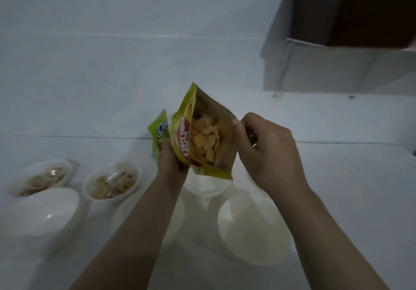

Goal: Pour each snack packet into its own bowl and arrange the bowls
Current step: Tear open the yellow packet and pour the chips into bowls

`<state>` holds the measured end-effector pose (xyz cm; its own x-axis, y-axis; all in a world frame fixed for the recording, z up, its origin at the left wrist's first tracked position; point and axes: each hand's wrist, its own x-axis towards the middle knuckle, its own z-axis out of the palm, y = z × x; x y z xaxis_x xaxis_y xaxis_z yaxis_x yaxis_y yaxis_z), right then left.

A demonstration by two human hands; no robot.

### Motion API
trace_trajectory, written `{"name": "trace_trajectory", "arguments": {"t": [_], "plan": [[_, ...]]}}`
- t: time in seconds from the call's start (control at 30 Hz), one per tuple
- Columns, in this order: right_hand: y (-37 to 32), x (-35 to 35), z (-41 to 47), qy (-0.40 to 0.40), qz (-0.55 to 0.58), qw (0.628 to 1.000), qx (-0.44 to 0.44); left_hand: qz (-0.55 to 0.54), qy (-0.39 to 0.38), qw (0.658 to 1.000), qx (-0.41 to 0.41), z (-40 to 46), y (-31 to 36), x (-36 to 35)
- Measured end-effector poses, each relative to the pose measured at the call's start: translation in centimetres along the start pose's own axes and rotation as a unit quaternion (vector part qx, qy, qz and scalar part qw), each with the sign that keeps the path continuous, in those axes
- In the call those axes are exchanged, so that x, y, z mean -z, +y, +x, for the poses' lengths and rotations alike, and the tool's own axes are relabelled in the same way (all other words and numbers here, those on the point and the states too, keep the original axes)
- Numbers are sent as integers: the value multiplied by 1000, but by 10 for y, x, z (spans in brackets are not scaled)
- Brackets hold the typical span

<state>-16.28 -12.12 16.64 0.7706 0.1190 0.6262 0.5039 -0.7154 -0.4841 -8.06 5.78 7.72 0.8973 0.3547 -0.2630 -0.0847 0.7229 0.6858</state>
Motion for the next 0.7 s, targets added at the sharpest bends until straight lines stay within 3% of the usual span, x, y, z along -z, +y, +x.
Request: {"name": "trace_trajectory", "arguments": {"t": [0.13, 0.3, 0.53, 0.7], "plan": [[-8, -52, 18, -15, -44, 999, -4, 37, 64, 997, 8, 43, 28, 39], [-1, -111, 27, -16, -38, 996, -75, 108, 102, 988, -28, 82, 52, 62], [-10, -147, 42, -25, 204, 966, -160, 231, 167, 943, -171, 122, 59, 81], [5, -167, 56, 35, 165, 966, -197, 287, 175, 904, -263, 125, 57, 77]]}}
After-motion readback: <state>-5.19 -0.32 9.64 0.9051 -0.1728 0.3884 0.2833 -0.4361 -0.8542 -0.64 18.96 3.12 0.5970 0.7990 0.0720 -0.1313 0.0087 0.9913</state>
